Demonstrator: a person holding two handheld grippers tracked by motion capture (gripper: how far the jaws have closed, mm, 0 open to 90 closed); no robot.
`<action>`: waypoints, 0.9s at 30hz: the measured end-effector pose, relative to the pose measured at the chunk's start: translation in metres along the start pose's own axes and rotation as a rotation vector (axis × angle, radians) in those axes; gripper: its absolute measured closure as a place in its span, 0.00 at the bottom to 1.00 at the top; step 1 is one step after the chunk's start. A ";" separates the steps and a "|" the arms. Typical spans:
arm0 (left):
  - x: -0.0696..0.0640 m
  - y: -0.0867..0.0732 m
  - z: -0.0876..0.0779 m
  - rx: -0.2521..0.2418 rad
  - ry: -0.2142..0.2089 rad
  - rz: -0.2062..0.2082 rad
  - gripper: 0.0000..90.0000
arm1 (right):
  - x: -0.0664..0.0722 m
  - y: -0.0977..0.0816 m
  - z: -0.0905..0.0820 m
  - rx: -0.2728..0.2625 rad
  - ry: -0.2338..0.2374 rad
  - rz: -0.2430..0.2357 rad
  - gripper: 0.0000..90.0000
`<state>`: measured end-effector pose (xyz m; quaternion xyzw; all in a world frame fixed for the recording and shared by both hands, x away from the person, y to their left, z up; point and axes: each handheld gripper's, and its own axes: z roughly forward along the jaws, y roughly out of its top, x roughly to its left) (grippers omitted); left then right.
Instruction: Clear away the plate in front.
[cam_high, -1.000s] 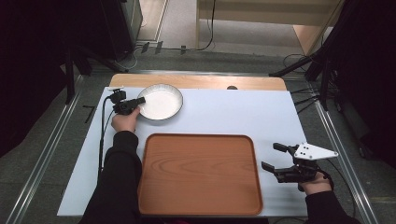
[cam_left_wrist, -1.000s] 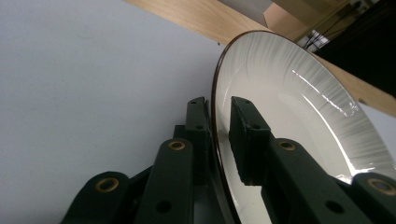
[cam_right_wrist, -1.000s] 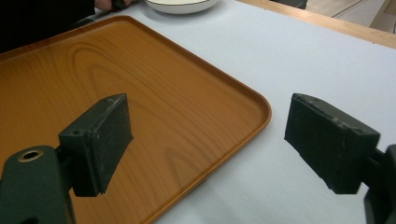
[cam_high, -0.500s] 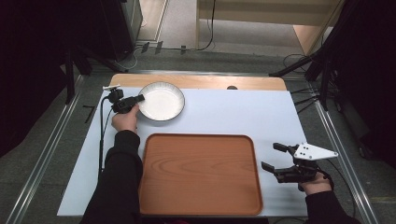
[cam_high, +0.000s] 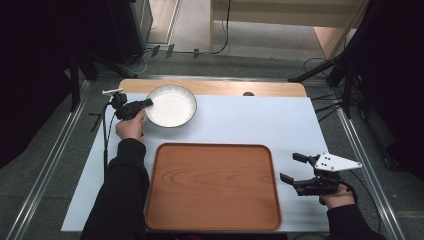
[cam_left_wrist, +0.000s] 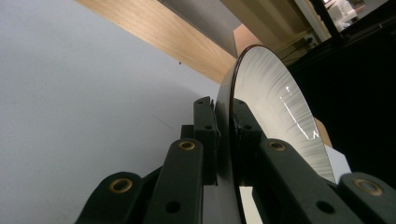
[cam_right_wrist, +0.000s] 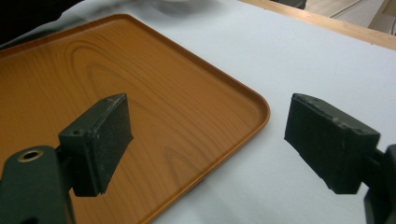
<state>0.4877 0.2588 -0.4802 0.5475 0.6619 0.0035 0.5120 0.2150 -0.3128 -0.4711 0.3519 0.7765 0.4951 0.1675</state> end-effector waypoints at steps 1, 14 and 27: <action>-0.001 0.001 -0.003 0.001 -0.009 0.001 0.94 | 0.000 0.000 0.000 0.000 0.000 0.000 0.17; -0.016 0.003 -0.029 0.050 -0.048 0.020 0.93 | 0.000 0.000 0.001 0.004 -0.001 0.002 0.17; -0.024 -0.022 -0.049 0.086 -0.094 0.037 0.92 | 0.001 0.000 0.002 0.010 0.004 0.000 0.17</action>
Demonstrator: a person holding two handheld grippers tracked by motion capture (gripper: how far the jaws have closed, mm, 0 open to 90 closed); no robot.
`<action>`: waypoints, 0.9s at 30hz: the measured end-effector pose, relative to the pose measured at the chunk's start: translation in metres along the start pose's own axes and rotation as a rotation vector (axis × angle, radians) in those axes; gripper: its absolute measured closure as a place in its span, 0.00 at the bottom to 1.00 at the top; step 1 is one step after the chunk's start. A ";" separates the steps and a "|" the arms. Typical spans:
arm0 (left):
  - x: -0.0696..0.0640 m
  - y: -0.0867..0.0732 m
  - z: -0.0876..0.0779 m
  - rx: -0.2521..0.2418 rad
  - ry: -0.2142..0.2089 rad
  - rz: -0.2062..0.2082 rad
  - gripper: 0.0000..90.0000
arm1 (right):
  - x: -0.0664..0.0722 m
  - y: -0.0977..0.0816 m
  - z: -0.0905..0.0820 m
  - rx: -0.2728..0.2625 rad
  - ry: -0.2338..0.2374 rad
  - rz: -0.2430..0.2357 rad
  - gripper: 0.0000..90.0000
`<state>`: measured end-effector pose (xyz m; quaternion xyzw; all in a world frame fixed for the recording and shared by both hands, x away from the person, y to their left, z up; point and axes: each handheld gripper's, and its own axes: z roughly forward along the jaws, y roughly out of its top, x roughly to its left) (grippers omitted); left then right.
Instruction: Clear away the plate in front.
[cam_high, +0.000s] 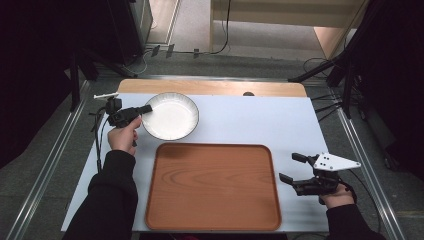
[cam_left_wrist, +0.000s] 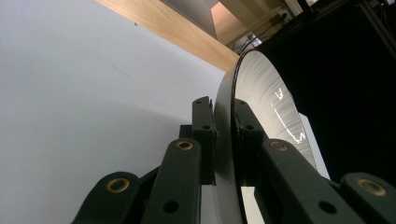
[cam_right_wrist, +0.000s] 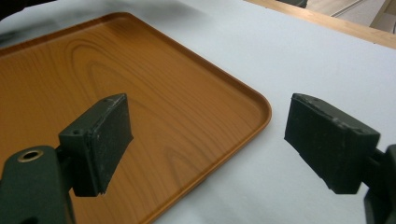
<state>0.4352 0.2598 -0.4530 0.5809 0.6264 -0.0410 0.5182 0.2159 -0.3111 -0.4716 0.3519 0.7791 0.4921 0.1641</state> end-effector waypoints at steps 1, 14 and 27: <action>-0.001 -0.003 -0.003 -0.006 -0.007 -0.001 0.92 | 0.000 0.000 0.000 0.001 -0.001 0.002 0.17; -0.004 -0.028 -0.017 0.030 -0.056 -0.006 0.91 | 0.000 0.000 0.000 0.004 -0.008 -0.002 0.17; -0.007 -0.043 -0.027 0.053 -0.086 -0.006 0.91 | 0.000 -0.001 -0.001 -0.004 -0.005 0.005 0.17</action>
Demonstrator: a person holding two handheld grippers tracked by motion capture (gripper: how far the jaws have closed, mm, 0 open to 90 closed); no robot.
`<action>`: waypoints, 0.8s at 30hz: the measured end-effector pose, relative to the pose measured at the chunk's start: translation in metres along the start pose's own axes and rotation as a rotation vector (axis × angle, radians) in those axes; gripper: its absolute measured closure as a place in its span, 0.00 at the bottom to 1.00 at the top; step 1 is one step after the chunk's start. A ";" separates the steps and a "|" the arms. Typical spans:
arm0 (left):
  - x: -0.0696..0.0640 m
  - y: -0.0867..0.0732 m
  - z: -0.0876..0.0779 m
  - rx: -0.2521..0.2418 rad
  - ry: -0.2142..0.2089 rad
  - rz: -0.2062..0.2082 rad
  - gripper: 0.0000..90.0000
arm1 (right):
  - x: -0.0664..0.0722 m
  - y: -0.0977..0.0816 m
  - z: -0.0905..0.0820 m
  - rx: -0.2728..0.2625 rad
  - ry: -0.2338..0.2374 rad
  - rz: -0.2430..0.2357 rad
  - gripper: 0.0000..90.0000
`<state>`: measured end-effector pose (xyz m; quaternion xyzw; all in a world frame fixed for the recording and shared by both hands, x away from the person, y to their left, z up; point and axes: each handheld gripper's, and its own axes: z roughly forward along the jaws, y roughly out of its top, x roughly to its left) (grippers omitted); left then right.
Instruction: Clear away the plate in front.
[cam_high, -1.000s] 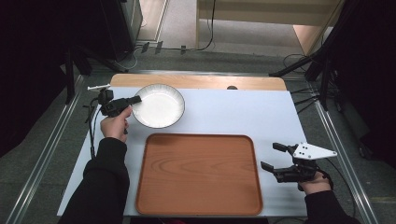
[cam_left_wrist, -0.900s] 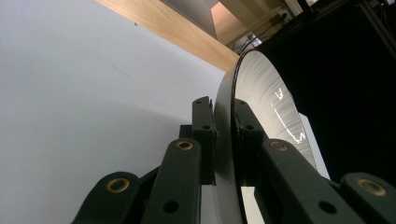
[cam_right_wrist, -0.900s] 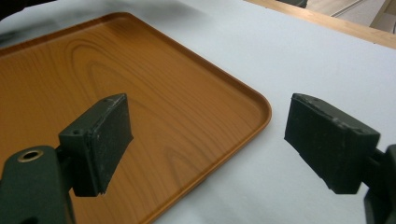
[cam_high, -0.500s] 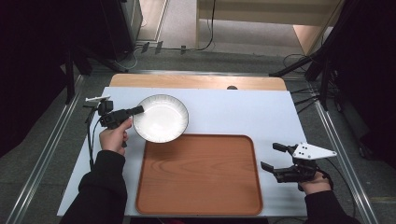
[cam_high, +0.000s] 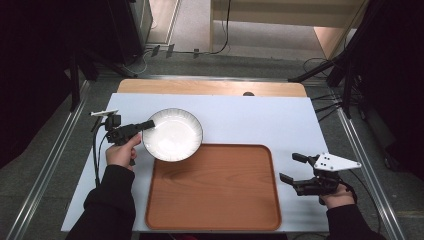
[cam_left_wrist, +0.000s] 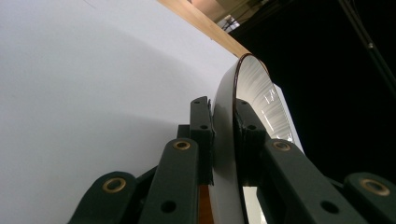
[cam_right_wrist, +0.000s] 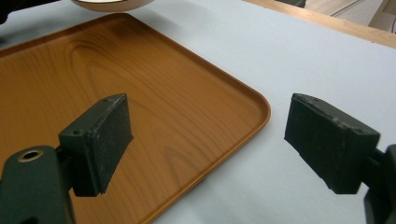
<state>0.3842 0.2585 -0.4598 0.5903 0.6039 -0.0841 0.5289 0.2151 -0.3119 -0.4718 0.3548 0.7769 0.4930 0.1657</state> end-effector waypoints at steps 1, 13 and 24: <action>-0.001 -0.001 -0.002 0.001 -0.007 -0.002 0.91 | 0.000 0.000 0.000 -0.002 0.000 -0.002 0.17; -0.012 -0.014 -0.013 0.012 -0.050 0.016 0.90 | 0.000 0.000 0.000 -0.001 0.005 -0.004 0.17; -0.020 -0.026 -0.011 0.063 -0.070 0.036 0.90 | 0.000 0.000 0.000 0.001 0.005 -0.003 0.17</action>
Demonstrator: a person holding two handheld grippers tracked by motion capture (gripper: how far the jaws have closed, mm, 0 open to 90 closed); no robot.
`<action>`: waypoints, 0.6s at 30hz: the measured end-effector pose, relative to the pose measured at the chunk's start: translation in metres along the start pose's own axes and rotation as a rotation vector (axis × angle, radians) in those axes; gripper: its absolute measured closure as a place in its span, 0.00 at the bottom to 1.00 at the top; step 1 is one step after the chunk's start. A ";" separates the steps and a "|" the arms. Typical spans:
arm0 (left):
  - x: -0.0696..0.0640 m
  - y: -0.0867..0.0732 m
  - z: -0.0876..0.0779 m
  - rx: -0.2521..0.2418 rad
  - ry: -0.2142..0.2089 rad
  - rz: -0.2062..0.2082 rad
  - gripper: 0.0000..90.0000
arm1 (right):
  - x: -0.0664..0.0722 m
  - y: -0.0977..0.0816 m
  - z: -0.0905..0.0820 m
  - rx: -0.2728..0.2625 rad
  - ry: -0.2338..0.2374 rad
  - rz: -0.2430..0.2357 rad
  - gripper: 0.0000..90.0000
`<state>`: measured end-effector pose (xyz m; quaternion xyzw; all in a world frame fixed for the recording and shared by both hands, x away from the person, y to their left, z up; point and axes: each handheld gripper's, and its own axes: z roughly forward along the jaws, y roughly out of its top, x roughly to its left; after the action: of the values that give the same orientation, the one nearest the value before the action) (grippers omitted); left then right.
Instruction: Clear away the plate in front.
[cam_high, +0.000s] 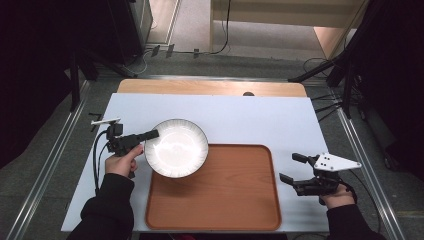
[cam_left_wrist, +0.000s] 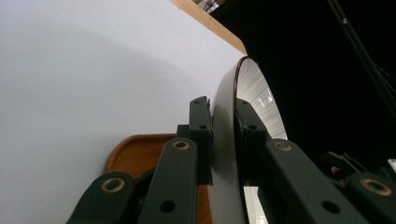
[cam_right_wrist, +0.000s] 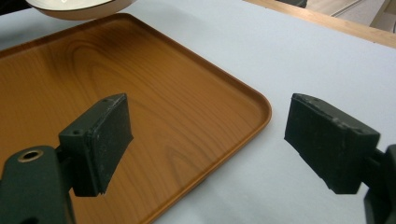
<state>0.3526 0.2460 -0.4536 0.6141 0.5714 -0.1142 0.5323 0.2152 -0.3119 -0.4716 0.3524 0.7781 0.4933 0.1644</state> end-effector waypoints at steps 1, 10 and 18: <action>-0.001 -0.001 0.001 0.000 -0.003 0.000 0.90 | 0.000 0.000 0.000 0.002 0.001 0.001 0.17; -0.004 -0.008 0.005 0.023 -0.011 0.009 0.89 | 0.000 0.000 0.000 -0.003 -0.004 0.000 0.17; -0.010 -0.016 0.011 0.030 -0.033 0.023 0.89 | 0.000 0.000 0.000 -0.004 -0.005 -0.006 0.17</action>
<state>0.3414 0.2282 -0.4589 0.6266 0.5535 -0.1268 0.5338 0.2149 -0.3118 -0.4713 0.3508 0.7778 0.4936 0.1684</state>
